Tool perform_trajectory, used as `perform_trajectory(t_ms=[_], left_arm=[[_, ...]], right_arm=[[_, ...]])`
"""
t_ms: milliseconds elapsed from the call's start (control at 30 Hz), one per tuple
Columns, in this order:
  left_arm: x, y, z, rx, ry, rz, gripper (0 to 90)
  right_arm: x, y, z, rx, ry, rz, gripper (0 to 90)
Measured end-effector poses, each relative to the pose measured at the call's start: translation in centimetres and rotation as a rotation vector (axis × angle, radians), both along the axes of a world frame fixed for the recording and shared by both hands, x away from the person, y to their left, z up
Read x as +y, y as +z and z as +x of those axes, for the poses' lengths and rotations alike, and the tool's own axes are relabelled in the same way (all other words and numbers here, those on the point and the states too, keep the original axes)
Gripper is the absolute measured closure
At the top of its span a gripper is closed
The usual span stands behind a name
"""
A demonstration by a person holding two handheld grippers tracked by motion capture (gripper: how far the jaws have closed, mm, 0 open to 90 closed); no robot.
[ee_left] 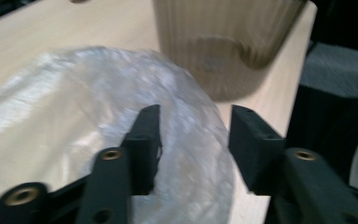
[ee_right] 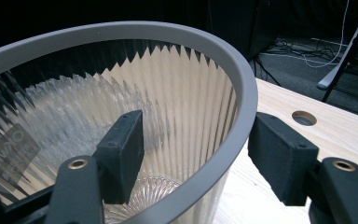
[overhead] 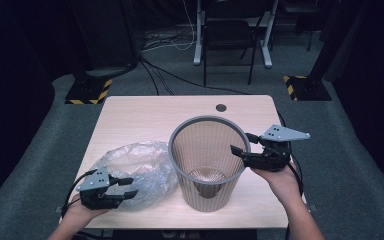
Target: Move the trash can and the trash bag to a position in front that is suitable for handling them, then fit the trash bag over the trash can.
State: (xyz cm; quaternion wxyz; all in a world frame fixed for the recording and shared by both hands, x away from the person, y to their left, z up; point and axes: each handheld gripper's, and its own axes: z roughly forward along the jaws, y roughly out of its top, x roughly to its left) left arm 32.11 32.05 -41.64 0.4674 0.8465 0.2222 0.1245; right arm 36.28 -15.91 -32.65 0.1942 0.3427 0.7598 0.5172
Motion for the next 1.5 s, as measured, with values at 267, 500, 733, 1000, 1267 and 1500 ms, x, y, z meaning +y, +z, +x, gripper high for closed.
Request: perform_trajectory(t_ms=[267,500,733,1000,1267,1500], left_arm=[[0.9,1.5,1.9,-0.027,0.075,-0.032,31.3],[0.7,2.1,3.8,-0.034,0.076,-0.026,25.2],[0.4,1.4,5.8,-0.004,0.058,0.013,21.5],[-0.7,-0.2,7.0,0.060,0.020,0.105,21.2],[-1.2,-3.1,7.6,0.145,-0.007,0.182,22.4],[-1.4,-4.1,7.8,0.118,0.005,0.210,19.4]], right_arm=[[0.0,0.0,0.0,0.002,0.000,-0.005,34.8],[0.1,0.0,0.0,0.005,-0.001,-0.001,34.2],[0.1,0.0,0.1,0.008,0.003,-0.007,33.6],[0.4,-0.1,0.2,0.012,0.001,-0.008,32.4],[0.4,0.0,0.2,0.013,0.004,-0.014,32.2],[0.4,-0.1,0.2,0.014,0.005,-0.009,32.1]])
